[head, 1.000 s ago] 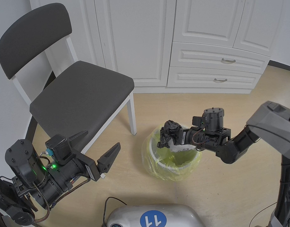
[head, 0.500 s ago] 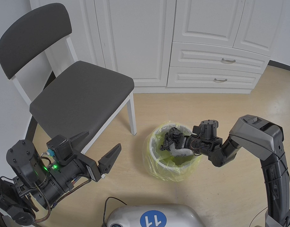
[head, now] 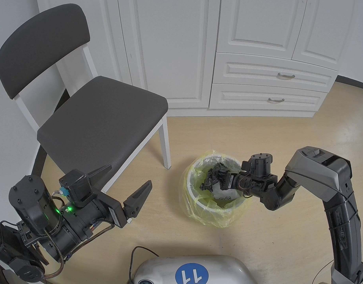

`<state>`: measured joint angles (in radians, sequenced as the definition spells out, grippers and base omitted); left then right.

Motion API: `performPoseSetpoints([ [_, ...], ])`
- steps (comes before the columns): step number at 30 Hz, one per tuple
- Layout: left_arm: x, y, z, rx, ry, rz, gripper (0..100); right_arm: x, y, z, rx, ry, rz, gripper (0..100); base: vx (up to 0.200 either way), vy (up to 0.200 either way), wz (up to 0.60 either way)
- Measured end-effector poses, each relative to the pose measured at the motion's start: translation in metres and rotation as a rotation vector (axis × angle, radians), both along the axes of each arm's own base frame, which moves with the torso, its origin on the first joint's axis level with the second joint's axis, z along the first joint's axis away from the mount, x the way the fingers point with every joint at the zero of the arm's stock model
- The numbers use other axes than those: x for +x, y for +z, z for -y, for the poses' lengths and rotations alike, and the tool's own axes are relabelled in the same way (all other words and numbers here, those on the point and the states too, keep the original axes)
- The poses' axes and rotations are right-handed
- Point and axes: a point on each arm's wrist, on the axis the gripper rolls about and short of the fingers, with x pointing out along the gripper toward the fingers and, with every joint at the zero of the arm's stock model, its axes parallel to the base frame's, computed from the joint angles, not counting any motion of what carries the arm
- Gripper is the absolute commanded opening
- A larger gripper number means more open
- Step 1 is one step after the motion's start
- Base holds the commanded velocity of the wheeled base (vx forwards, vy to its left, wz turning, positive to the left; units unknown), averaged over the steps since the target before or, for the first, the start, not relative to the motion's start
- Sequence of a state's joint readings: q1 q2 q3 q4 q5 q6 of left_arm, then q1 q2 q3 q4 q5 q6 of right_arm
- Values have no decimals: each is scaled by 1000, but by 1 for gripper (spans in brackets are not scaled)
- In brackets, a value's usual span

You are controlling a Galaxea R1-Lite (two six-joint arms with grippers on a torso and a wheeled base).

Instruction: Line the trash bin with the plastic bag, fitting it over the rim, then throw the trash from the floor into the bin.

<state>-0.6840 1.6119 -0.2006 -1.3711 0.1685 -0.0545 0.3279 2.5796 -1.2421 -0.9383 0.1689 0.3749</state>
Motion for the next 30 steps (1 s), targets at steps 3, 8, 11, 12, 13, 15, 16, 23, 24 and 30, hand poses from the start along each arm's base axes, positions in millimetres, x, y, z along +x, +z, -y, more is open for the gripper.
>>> performPoseSetpoints([
  [3, 0, 0, 0, 1, 0, -1, 100, -5, -8, -12, -7, 23, -13, 0, 0, 0, 0],
  [8, 0, 0, 0, 1, 0, -2, 100, -18, -17, -36, -14, 79, -35, 0, 0, 0, 0],
  [11, 0, -1, 1, 1, -1, -2, 100, -27, -20, -50, -11, 112, -47, 0, 0, 0, 0],
  [12, 0, -1, 1, 2, -1, -3, 100, -29, -20, -54, -9, 119, -48, 0, 0, 0, 0],
  [13, 0, -1, 1, 2, -1, -3, 100, -30, -20, -56, -6, 124, -49, 0, 0, 0, 0],
  [15, 0, -1, 1, 2, -1, -4, 100, -31, -19, -58, 1, 125, -51, 0, 0, 0, 0],
  [16, 1, -1, 1, 2, -1, -4, 100, -30, -18, -58, 7, 122, -50, 0, 0, 0, 0],
  [23, 1, -1, 1, 3, -1, -6, 100, -13, -8, -34, 42, 57, -27, 0, 0, 0, 0],
  [24, 1, -1, 1, 3, -1, -5, 100, -11, -7, -31, 45, 49, -23, 0, 0, 0, 0],
  [30, 1, -1, 1, 3, -1, -5, 100, 3, -5, -10, 54, 2, -6, 0, 0, 0, 0],
])
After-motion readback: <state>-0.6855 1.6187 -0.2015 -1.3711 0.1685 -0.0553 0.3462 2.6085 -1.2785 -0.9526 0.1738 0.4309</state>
